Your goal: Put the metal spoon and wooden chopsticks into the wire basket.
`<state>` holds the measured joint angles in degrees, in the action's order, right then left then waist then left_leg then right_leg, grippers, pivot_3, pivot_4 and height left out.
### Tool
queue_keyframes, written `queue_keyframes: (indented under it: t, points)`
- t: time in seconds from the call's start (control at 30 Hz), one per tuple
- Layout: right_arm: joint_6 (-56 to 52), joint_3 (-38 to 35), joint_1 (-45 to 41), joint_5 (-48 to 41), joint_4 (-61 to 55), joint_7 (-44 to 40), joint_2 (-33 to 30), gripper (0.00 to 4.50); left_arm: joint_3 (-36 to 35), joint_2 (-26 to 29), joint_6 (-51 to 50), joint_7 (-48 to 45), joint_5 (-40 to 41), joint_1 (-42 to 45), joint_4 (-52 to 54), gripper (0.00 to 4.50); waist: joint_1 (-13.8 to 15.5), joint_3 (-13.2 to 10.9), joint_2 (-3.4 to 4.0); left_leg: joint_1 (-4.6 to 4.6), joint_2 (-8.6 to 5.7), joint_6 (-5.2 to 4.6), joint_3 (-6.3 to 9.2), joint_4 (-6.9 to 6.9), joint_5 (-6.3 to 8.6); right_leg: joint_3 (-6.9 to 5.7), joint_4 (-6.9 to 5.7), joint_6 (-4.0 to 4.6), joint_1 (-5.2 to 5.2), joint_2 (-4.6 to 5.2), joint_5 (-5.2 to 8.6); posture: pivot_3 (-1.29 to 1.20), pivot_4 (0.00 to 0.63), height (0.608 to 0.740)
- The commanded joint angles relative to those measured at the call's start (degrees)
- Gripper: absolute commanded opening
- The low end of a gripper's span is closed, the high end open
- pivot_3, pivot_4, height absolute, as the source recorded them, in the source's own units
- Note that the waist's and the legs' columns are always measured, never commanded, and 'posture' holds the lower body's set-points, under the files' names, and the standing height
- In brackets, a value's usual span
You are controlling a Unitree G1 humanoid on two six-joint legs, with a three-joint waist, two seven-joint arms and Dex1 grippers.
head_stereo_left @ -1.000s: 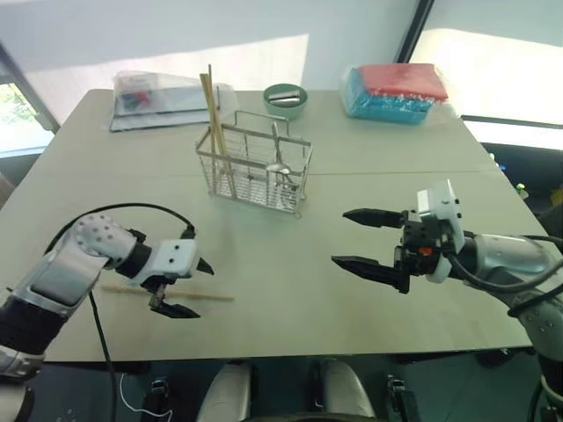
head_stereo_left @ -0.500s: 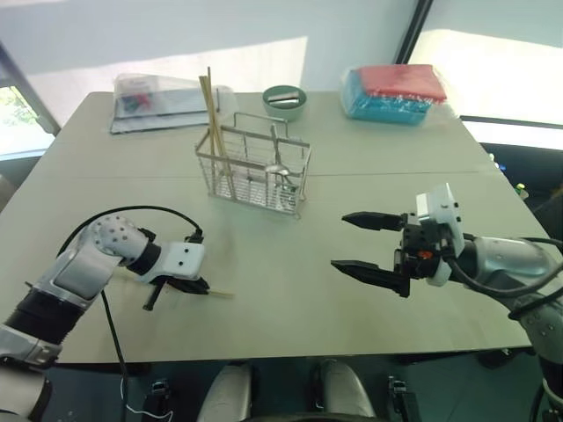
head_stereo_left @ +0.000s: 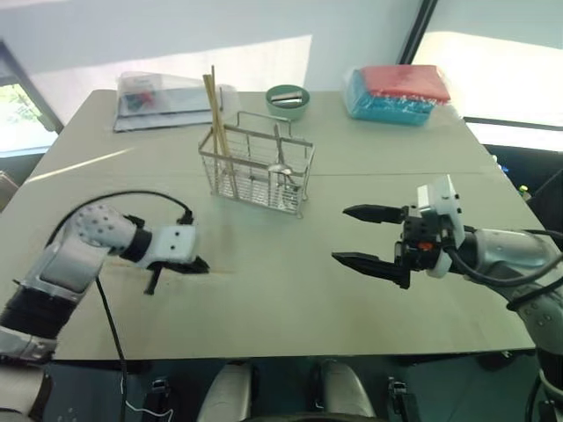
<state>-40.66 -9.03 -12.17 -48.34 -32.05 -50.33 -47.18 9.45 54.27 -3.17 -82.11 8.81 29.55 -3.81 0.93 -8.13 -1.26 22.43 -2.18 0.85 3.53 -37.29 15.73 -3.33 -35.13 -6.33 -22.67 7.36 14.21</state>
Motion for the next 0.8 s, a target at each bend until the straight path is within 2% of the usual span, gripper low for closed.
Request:
queue_keyframes:
  t: [0.03, 0.13, 0.27, 0.4, 0.57, 0.8]
  points:
    - [1.24, -0.20, -1.35, 0.38, 0.64, -0.95, -0.03, 4.50, -8.02, 0.11, -8.75, -0.99, 10.15, 8.69, -0.90, 0.05, -0.09, -0.02, -0.04, 0.00, -0.02, 0.00, 0.00, -0.02, 0.00, -0.01, 0.00, -0.08, 0.02, -0.04, -0.04, 0.00, 0.150, 0.667]
    - [1.44, -0.07, -1.79, 0.83, 1.42, -1.77, -0.21, 4.50, -11.58, -1.29, -16.89, 0.19, 16.09, 17.44, -4.29, 0.05, -0.26, -0.03, -0.06, 0.00, -0.04, 0.00, -0.02, -0.04, 0.00, -0.02, -0.01, -0.15, 0.03, -0.09, -0.08, 0.00, 0.150, 0.667]
    - [2.85, 0.08, -3.70, 2.64, 2.63, -0.36, 1.23, 4.50, -15.34, -9.85, -20.75, 12.50, 16.89, 32.93, -15.84, 0.05, -0.07, -0.09, -0.18, -0.07, -0.03, -0.01, 0.10, -0.10, -0.01, -0.05, -0.08, -0.25, 0.16, -0.22, -0.05, 0.00, 0.150, 0.667]
    - [2.42, -0.20, -5.58, 2.81, 3.93, 1.38, 2.37, 4.50, -17.46, -15.68, -18.67, 19.65, 15.86, 40.66, -25.01, 0.05, -0.36, -0.10, -0.21, -0.12, 0.01, -0.01, 0.08, -0.10, -0.01, -0.03, -0.10, -0.29, 0.19, -0.28, -0.07, 0.00, 0.150, 0.667]
    - [2.63, -0.20, -6.02, 3.33, 4.23, 3.10, 3.23, 4.50, -19.55, -22.11, -10.54, 27.21, 14.09, 47.13, -36.87, 0.05, -0.36, -0.13, -0.25, -0.09, 0.02, 0.00, 0.07, -0.06, -0.02, -0.02, -0.13, -0.28, 0.11, -0.30, -0.08, 0.00, 0.150, 0.667]
    - [2.08, -0.20, -6.63, 3.89, 3.67, 6.61, 4.86, 4.50, -22.17, -26.40, -3.43, 32.78, 13.56, 52.13, -48.00, 0.05, -0.25, -0.16, -0.31, -0.07, 0.00, 0.01, 0.04, -0.08, -0.02, -0.01, -0.10, -0.30, 0.12, -0.27, -0.09, 0.00, 0.150, 0.667]
